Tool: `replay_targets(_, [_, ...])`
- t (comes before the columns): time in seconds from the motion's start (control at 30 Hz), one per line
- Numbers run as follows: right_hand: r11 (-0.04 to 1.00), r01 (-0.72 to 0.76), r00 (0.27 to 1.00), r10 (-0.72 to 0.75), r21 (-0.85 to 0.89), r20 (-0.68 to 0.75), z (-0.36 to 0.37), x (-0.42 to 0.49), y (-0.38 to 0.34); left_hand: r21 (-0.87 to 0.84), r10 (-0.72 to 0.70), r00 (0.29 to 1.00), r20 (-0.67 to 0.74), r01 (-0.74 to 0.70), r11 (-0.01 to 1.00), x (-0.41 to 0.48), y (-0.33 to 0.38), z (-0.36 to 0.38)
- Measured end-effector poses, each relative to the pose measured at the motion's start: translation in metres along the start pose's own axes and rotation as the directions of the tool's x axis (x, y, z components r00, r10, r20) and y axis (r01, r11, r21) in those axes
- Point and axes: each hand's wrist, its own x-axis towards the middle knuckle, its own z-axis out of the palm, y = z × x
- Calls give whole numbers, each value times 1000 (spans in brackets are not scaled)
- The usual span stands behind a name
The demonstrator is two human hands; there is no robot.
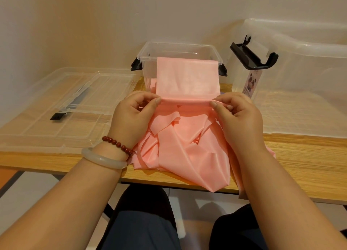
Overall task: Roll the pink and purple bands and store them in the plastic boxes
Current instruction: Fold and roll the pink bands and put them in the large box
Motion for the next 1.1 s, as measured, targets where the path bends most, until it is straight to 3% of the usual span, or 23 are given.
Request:
replay_targets(0.33, [999, -17, 1000, 16, 44, 19, 0, -3, -3, -129, -28, 1000, 13, 29, 991, -3, 4, -1])
replay_targets(0.73, [998, -47, 999, 46, 53, 12, 1, -2, 0, -40, 46, 997, 69, -44, 998, -3, 7, -3])
replay_targets(1.1, [1000, 5, 998, -6, 8, 68, 1, -1, -1, -117, -66, 998, -2, 66, 991, -1, 3, -1])
